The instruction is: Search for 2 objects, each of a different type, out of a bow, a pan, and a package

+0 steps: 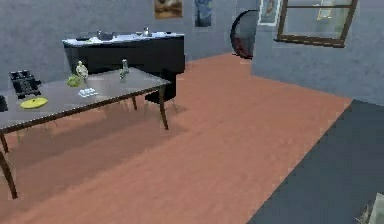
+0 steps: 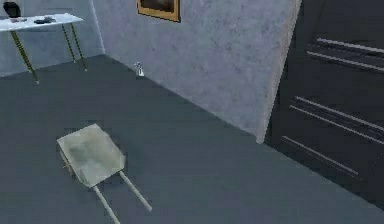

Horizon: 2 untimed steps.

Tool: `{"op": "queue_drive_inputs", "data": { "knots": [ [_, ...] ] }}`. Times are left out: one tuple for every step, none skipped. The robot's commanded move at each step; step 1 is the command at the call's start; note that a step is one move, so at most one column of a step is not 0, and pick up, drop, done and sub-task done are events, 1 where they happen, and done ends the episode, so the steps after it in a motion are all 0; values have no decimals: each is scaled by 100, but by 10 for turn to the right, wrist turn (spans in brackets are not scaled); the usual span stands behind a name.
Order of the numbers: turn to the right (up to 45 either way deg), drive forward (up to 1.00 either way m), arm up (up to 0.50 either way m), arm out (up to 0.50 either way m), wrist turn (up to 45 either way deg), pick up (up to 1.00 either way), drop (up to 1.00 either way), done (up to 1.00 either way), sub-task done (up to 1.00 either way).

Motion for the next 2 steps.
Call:
{"op": "queue_drive_inputs", "data": {
  "knots": [
    [0, 40, 0, 0, 0, 0, 0, 0, 0],
    [30, 0, 0, 0, 0, 0, 0, 0, 0]
  ]
}}
